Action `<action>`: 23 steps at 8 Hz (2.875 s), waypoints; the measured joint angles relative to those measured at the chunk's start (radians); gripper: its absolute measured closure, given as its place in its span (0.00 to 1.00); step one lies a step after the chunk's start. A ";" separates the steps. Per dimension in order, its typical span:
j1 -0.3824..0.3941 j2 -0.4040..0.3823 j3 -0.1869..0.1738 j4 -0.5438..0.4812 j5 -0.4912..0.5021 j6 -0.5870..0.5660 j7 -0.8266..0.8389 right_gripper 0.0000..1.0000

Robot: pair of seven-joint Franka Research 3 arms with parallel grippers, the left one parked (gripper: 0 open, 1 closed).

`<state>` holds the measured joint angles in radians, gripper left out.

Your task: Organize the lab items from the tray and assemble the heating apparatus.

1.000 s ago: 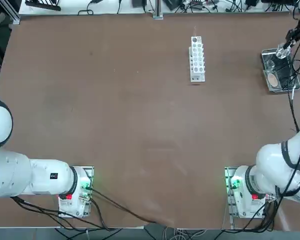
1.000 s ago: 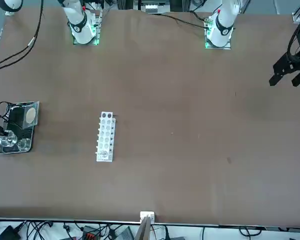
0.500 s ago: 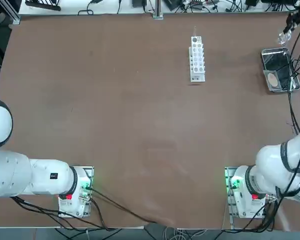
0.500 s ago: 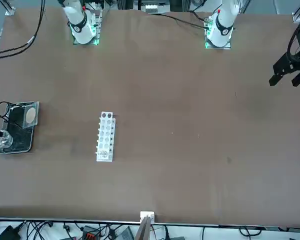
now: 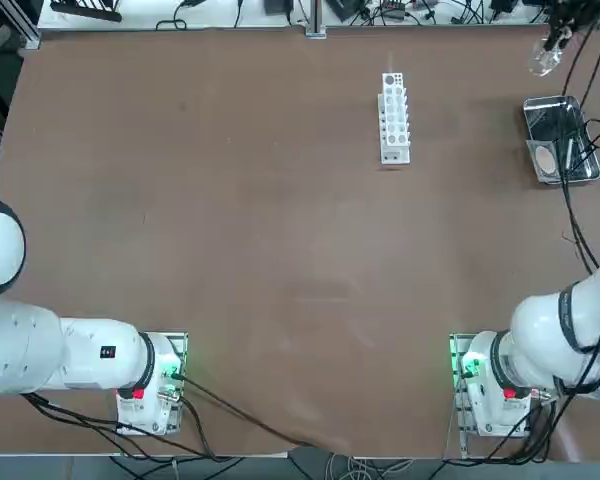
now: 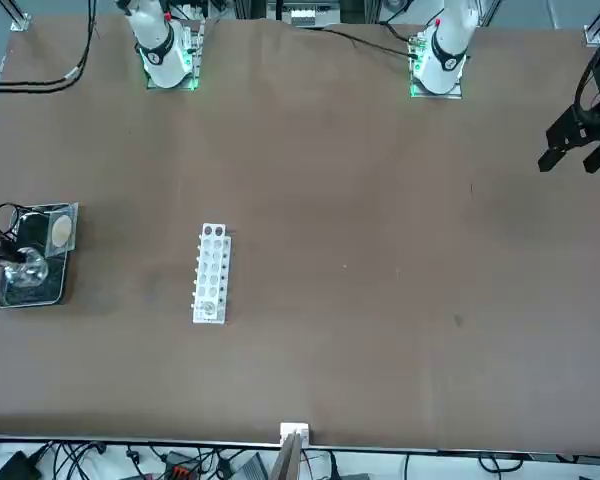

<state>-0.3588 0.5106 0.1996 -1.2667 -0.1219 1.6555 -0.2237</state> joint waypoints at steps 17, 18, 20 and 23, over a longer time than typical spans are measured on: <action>0.133 -0.257 0.004 -0.941 0.047 0.671 0.277 0.67; 0.133 -0.254 0.004 -0.935 0.047 0.671 0.276 0.62; 0.134 -0.249 0.004 -0.897 0.047 0.658 0.267 0.41; 0.136 -0.273 0.003 -0.728 0.047 0.415 0.232 0.00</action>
<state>-0.2229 0.2380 0.2027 -1.9948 -0.0745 2.0700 0.0083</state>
